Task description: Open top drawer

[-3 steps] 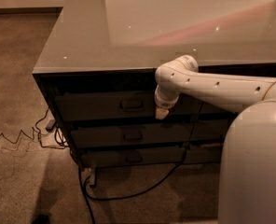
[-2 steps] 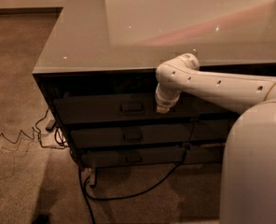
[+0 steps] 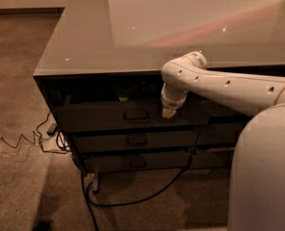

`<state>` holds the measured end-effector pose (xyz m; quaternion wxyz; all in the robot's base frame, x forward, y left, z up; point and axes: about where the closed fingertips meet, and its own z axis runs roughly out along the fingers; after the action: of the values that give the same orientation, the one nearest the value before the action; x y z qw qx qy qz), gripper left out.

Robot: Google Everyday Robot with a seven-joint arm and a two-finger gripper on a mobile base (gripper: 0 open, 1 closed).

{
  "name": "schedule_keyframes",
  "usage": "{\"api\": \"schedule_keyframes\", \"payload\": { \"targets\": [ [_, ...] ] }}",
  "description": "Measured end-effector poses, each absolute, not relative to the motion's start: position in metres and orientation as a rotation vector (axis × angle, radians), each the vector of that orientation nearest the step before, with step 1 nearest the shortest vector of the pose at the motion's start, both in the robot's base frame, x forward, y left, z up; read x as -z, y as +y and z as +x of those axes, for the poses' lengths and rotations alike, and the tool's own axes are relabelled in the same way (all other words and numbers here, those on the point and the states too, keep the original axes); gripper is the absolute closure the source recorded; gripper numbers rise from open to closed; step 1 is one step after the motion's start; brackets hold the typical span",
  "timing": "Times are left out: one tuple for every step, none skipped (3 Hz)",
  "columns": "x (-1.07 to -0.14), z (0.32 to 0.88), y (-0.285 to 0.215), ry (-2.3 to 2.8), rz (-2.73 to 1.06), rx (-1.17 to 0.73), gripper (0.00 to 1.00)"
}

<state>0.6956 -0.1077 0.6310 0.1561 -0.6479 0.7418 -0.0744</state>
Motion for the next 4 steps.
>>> {"api": "schedule_keyframes", "payload": {
  "targets": [
    [-0.631, 0.6956, -0.1077, 2.124, -1.855, 0.213, 0.81],
    [-0.6349, 0.7025, -0.1035, 2.107, -1.86, 0.205, 0.58],
    [-0.635, 0.7034, -0.107, 2.107, -1.86, 0.205, 0.35],
    [-0.6365, 0.704, -0.0995, 2.086, -1.883, 0.213, 0.12]
  ]
}}
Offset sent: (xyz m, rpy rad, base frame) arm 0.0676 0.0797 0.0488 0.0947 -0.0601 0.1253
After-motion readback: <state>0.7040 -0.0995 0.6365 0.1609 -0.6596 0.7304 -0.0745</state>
